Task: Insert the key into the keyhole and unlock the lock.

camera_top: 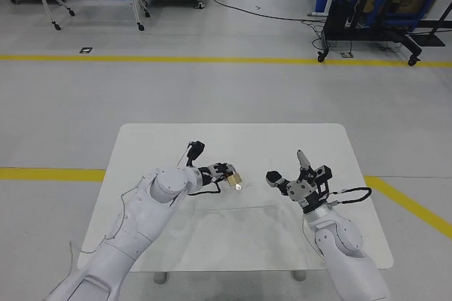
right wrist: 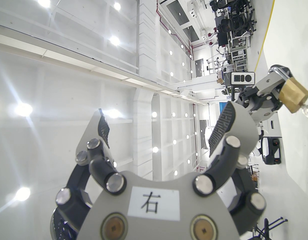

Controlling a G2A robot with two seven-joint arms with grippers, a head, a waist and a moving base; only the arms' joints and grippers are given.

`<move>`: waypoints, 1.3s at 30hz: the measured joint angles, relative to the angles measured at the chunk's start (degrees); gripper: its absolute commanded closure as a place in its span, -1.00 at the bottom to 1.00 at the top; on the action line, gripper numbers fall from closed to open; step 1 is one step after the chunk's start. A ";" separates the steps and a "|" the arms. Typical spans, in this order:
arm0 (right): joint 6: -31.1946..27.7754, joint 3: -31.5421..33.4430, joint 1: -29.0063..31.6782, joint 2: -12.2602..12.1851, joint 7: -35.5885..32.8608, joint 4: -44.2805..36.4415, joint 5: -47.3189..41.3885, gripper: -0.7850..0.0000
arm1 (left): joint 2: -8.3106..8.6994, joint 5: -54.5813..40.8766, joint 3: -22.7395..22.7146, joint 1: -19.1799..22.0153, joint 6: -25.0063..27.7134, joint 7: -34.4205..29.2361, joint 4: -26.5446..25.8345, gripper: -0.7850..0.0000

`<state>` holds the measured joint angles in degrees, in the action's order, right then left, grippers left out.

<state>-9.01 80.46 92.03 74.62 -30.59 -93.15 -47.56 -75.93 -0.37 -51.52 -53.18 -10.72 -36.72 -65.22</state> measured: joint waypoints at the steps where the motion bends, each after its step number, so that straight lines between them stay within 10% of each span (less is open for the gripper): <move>1: 0.00 0.00 0.00 0.00 0.00 0.00 0.00 -1.00 | -0.08 0.24 0.22 0.05 -0.27 0.12 0.07 0.66; 3: 0.00 0.00 0.00 0.00 0.00 0.00 0.00 -1.00 | -0.20 0.89 0.61 0.13 -0.46 0.42 0.13 0.15; 8: 0.00 0.00 0.00 0.00 0.00 0.00 0.00 -1.00 | -0.44 1.95 1.18 0.08 -0.78 1.04 0.25 -0.20; 18: 0.00 0.00 0.00 0.00 0.00 0.00 0.00 -1.00 | -0.39 1.08 -0.52 0.03 0.20 0.87 0.05 -0.46; 27: 0.00 0.00 0.00 0.00 0.00 0.00 0.00 -1.00 | 1.41 -0.57 -7.78 -3.08 11.49 1.16 -5.27 -0.63; 30: 0.00 0.00 0.00 0.00 0.00 0.00 0.00 -1.00 | 2.51 3.78 -11.12 -5.52 17.35 5.63 -9.11 -1.00; 39: -3.41 1.15 0.03 -0.01 3.36 -0.75 2.80 -1.00 | 4.42 33.50 -13.87 -14.46 23.67 27.06 -19.88 -1.00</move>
<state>-12.42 81.61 92.07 74.61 -27.23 -93.89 -44.76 -71.51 33.12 -65.39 -67.64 12.95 -9.66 -85.10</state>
